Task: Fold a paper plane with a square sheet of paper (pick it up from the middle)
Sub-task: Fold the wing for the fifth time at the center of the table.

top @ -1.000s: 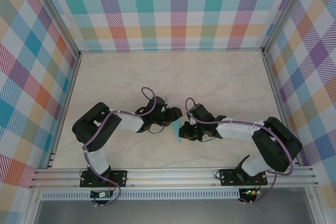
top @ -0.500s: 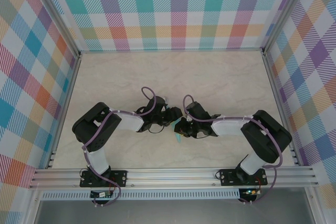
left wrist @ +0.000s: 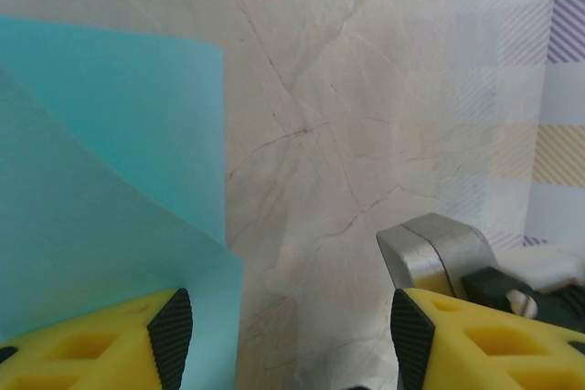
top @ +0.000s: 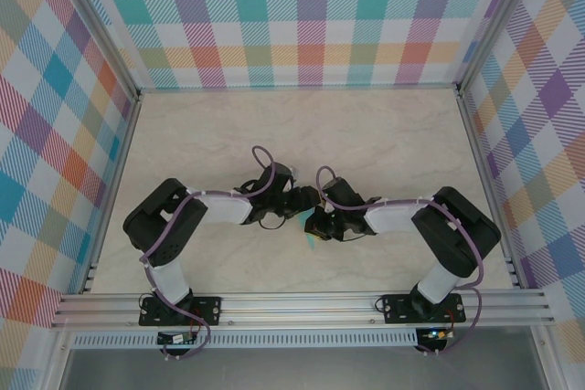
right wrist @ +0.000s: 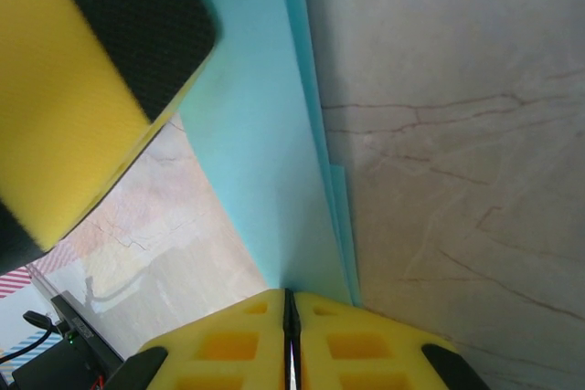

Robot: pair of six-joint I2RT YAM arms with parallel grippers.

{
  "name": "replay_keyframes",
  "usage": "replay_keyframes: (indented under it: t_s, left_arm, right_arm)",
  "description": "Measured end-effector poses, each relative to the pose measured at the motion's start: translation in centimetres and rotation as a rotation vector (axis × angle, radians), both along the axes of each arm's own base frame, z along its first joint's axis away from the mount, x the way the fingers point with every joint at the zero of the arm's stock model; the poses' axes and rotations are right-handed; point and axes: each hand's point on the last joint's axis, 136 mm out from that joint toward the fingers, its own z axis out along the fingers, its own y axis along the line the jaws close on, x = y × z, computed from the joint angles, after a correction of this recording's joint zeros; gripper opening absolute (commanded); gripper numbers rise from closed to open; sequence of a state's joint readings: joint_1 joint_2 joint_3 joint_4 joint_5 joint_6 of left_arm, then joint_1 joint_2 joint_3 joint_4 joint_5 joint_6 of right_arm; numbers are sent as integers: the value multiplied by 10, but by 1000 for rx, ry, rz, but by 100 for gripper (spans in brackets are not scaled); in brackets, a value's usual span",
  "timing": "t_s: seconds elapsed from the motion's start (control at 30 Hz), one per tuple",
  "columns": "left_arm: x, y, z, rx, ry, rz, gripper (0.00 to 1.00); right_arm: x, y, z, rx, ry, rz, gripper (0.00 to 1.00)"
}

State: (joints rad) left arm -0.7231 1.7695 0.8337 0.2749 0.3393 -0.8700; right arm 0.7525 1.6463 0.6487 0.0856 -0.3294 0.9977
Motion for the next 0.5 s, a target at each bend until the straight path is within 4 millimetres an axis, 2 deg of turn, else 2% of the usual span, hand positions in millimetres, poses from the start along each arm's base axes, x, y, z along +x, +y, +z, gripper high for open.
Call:
replay_keyframes:
  t_s: [0.23,0.5]
  left_arm:
    - [4,5,38,-14,-82,-31,62]
    - [2,6,34,-5,-75,-46,60]
  right_arm:
    - [0,1,0,-2,-2,18,11]
    - [0,4,0,-2,13,25,11]
